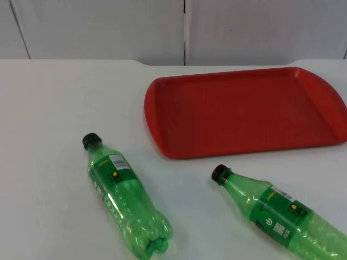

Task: Place the bottle upright on the tray.

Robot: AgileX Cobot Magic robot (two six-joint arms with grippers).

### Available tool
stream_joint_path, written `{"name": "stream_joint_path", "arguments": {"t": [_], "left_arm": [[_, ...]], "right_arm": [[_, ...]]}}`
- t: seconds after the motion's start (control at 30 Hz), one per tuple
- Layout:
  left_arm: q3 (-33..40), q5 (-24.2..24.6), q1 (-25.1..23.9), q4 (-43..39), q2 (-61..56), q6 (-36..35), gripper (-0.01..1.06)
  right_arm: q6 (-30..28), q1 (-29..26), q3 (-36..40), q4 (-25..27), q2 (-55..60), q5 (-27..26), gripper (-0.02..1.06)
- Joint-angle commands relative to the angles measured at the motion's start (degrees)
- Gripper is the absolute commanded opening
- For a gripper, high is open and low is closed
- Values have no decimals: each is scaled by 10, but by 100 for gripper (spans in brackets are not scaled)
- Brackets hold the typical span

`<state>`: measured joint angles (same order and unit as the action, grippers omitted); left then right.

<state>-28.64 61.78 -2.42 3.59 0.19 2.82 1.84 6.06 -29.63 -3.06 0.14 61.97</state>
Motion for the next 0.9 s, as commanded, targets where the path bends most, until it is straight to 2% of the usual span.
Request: {"name": "stream_joint_path", "arguments": {"t": [0.0, 0.3, 0.87], "left_arm": [[3, -4, -3, 13, -2, -1, 105], [-26, -8, -3, 33, 4, -1, 105], [-93, -27, -3, 81, 158, -22, 105]], "right_arm": [[-1, -1, 2, 2, -1, -2, 105], [-1, -1, 2, 2, -1, -2, 105], [-1, -1, 2, 2, -1, -2, 105]]}}
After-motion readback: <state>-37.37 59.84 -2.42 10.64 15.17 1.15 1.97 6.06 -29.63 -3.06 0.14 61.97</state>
